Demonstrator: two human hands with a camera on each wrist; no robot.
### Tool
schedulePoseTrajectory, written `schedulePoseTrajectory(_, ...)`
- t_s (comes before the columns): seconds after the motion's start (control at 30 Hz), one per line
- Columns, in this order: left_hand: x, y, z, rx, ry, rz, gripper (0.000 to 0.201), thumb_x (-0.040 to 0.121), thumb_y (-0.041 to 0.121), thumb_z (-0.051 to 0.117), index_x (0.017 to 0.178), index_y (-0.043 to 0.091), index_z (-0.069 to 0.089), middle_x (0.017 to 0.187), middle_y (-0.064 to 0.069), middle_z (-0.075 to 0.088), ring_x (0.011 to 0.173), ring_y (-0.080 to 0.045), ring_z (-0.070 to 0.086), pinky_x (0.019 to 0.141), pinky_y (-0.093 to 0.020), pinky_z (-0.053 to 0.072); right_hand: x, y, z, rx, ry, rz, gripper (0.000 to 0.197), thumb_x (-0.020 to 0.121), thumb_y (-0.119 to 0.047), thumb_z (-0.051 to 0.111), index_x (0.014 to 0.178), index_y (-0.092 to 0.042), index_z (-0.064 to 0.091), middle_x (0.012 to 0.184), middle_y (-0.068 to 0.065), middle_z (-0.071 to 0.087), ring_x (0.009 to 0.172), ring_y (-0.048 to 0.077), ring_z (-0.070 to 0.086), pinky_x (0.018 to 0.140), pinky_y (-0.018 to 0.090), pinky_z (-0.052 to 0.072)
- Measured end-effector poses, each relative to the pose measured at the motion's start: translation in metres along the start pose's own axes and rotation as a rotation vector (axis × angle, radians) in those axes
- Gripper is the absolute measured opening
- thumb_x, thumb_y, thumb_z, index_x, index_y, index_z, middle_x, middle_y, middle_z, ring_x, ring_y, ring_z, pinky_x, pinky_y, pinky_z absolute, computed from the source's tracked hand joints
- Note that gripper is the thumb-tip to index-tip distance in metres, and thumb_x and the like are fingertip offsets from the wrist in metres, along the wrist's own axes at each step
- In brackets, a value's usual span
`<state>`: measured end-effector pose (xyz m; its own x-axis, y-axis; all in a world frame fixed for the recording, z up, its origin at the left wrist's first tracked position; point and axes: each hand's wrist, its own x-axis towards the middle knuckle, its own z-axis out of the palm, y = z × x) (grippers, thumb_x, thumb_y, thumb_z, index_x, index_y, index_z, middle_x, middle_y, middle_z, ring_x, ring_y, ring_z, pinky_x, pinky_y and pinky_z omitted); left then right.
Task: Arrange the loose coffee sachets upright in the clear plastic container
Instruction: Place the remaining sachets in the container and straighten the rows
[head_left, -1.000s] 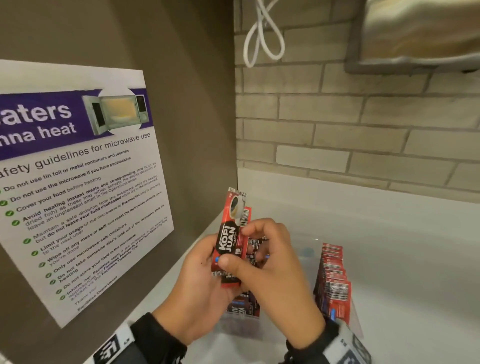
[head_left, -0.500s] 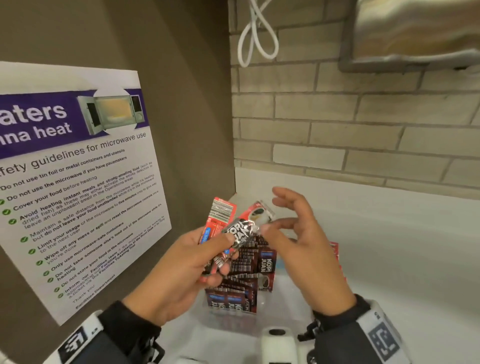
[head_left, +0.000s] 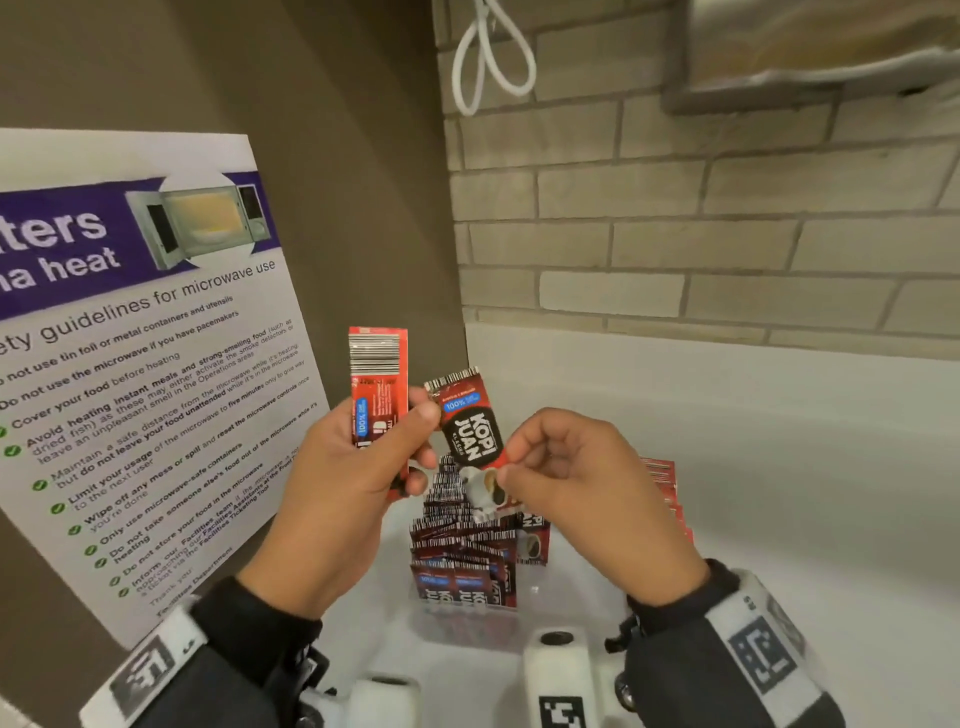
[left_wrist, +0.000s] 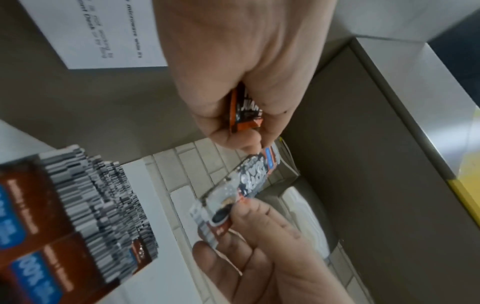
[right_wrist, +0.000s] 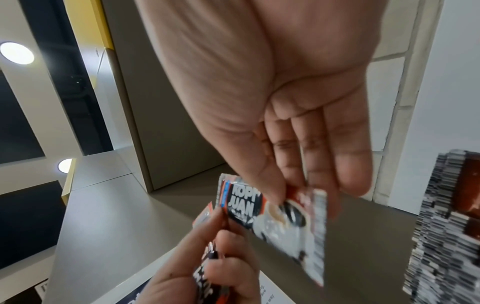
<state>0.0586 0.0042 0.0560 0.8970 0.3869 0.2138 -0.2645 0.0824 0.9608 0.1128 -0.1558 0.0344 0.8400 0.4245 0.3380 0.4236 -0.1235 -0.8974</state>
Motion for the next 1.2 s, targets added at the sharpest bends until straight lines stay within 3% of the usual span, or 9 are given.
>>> schedulePoseTrajectory(0.07,0.0,-0.002,0.003,0.05,-0.006,0.039,0.003,0.08,0.015,0.066,0.08,0.018,0.064,0.057,-0.002,0.057,0.05,-0.01,0.049,0.046,-0.018,0.043,-0.002,-0.005,0.001,-0.055,-0.035,-0.015,0.009,0.079,-0.011,0.07,0.078,-0.016,0.063,0.07,-0.005,0.063,0.064,0.008,0.058,0.064,0.021,0.049)
schedulePoseTrajectory(0.17,-0.002,-0.008,0.007,0.115,-0.073,0.066,0.009,0.084,0.012,0.064,0.079,0.02,0.066,0.059,0.0,0.059,0.054,-0.011,0.053,0.048,-0.019,0.044,-0.003,-0.012,-0.003,-0.055,0.043,-0.068,0.009,0.081,-0.016,0.069,0.078,-0.022,0.063,0.073,-0.008,0.064,0.065,0.008,0.058,0.062,0.019,0.047)
schedulePoseTrajectory(0.3,-0.008,-0.009,0.012,0.144,-0.181,0.019,0.003,0.075,0.028,0.067,0.077,0.029,0.07,0.068,-0.002,0.063,0.058,-0.014,0.052,0.049,-0.021,0.044,-0.008,-0.021,-0.018,-0.053,0.133,-0.115,0.014,0.079,-0.009,0.07,0.075,-0.021,0.064,0.069,-0.004,0.063,0.065,0.01,0.056,0.068,0.029,0.05)
schedulePoseTrajectory(0.43,-0.009,-0.005,0.005,0.031,-0.142,-0.036,0.032,0.073,0.036,0.063,0.092,0.011,0.064,0.07,0.001,0.059,0.054,-0.008,0.048,0.045,-0.018,0.039,-0.007,-0.014,-0.041,-0.224,0.24,-0.063,0.017,0.08,-0.007,0.069,0.081,-0.021,0.059,0.071,0.0,0.064,0.068,0.018,0.062,0.073,0.04,0.054)
schedulePoseTrajectory(0.57,-0.01,-0.002,-0.008,-0.107,-0.1,-0.097,0.028,0.074,0.031,0.059,0.093,0.01,0.063,0.066,0.001,0.055,0.051,-0.008,0.046,0.042,-0.017,0.036,0.003,0.004,-0.04,-0.453,0.144,0.074,0.029,0.082,-0.006,0.065,0.076,-0.031,0.051,0.069,0.003,0.067,0.065,0.016,0.065,0.072,0.037,0.055)
schedulePoseTrajectory(0.77,-0.018,0.0,-0.018,-0.083,-0.139,-0.117,0.026,0.074,0.025,0.059,0.094,0.009,0.062,0.063,0.001,0.054,0.05,-0.008,0.045,0.041,-0.017,0.035,0.015,0.033,-0.017,-0.55,-0.008,0.227,0.016,0.082,-0.004,0.061,0.074,-0.016,0.055,0.078,0.006,0.065,0.077,0.026,0.067,0.075,0.037,0.056)
schedulePoseTrajectory(0.97,-0.024,-0.001,-0.033,-0.104,-0.119,-0.126,0.02,0.076,0.021,0.057,0.089,0.008,0.064,0.061,-0.001,0.052,0.048,-0.008,0.044,0.038,-0.016,0.034,0.023,0.044,-0.007,-0.592,-0.047,0.283,0.031,0.08,0.006,0.053,0.061,-0.017,0.043,0.077,0.009,0.057,0.081,0.032,0.066,0.071,0.032,0.054)
schedulePoseTrajectory(1.2,-0.023,-0.007,-0.036,-0.125,-0.091,-0.141,0.021,0.075,0.02,0.056,0.09,0.007,0.063,0.06,-0.001,0.051,0.047,-0.008,0.043,0.038,-0.016,0.034,0.028,0.046,-0.002,-0.51,-0.01,0.35,0.028,0.081,0.004,0.055,0.063,-0.014,0.042,0.09,0.023,0.064,0.085,0.036,0.066,0.078,0.047,0.056)
